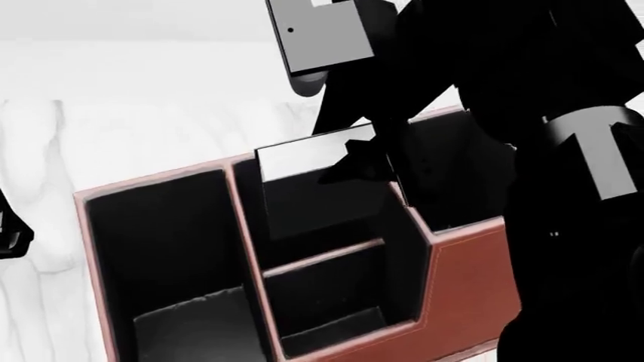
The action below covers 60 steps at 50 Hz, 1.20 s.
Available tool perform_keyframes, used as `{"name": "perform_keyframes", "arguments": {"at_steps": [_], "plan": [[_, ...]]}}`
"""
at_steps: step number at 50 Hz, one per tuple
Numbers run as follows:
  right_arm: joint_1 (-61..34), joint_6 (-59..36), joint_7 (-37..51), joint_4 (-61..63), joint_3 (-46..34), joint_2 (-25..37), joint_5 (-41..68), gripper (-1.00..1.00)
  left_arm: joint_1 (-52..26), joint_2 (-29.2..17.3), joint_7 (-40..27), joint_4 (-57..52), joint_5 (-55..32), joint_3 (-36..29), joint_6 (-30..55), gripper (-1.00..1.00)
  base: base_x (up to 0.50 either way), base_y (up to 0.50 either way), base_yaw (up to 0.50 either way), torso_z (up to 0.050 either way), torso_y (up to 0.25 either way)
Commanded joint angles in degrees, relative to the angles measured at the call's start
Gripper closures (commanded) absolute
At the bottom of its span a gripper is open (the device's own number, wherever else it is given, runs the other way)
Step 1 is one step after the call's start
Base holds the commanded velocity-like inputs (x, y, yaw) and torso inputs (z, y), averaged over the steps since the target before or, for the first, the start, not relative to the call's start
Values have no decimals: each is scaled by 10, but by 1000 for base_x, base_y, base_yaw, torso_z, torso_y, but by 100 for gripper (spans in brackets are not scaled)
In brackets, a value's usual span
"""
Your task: Pick up the book and place it in the front compartment of the caddy.
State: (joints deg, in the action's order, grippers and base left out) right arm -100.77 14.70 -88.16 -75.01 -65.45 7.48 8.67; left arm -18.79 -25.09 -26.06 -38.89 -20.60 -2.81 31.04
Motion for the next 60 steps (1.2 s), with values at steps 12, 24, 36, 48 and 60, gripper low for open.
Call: {"name": "perform_keyframes", "arguments": {"at_steps": [12,24,36,48,60], "plan": [[0,0,4,0,80,-12,-55,100,-1,6,13,-4,-1,14,-3,-100,0,0,0,0,-54],[2,1,14,0,90,-14,-68,100,-1,3,11,-5,1,10,-2,-100,0,0,0,0,0],[4,7,22,0,95,-16,-75,100,2,1,11,-4,1,8,-6,-100,0,0,0,0,-150],[3,12,29,0,98,-16,-79,100,4,-1,11,-4,2,4,-8,-100,0,0,0,0,0],[3,15,35,0,97,-15,-82,100,2,-2,10,-6,-2,6,-7,-100,0,0,0,0,-132]]}}
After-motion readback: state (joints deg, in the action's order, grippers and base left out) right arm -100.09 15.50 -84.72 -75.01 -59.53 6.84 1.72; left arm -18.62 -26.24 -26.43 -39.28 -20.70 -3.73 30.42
